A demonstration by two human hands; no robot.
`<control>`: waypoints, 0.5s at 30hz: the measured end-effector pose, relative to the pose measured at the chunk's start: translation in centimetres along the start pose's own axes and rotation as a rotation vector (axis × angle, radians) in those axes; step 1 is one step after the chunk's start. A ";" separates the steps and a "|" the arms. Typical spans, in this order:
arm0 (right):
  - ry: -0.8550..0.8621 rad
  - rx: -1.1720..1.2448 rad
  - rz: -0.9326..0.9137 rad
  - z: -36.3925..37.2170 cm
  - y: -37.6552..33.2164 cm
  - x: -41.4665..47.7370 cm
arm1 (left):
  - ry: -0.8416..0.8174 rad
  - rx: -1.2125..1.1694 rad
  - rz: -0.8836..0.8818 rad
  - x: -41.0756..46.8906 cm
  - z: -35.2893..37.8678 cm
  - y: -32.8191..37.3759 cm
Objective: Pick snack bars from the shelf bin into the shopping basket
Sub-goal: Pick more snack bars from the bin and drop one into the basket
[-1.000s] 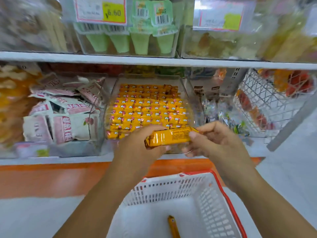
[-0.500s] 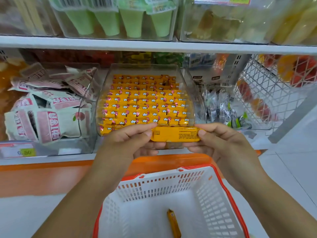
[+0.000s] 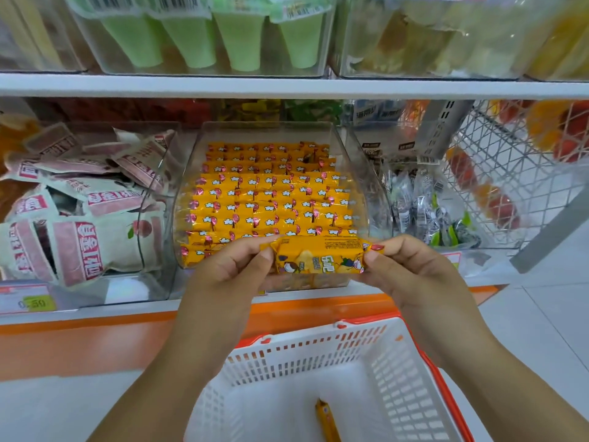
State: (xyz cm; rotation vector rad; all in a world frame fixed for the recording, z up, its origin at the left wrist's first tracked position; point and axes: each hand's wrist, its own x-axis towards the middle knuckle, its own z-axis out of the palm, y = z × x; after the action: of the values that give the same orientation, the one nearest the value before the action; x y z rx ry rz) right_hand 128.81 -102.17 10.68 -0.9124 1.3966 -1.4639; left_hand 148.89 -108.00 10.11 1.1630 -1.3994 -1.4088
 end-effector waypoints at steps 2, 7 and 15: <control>0.020 0.007 -0.027 0.1 -0.1 0.0 | 0.041 -0.027 0.038 -0.1 0.4 0.3; -0.048 0.024 -0.069 0.2 -0.6 -0.4 | 0.094 -0.042 0.115 -0.2 0.3 0.6; -0.169 0.082 -0.025 -0.8 -0.1 0.0 | 0.013 -0.138 0.043 0.2 -0.2 0.1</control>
State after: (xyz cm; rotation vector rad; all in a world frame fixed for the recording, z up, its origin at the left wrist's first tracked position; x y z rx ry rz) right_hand 128.05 -101.95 10.75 -0.9810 1.1968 -1.4177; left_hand 149.06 -108.28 10.22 1.0459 -1.2890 -1.4413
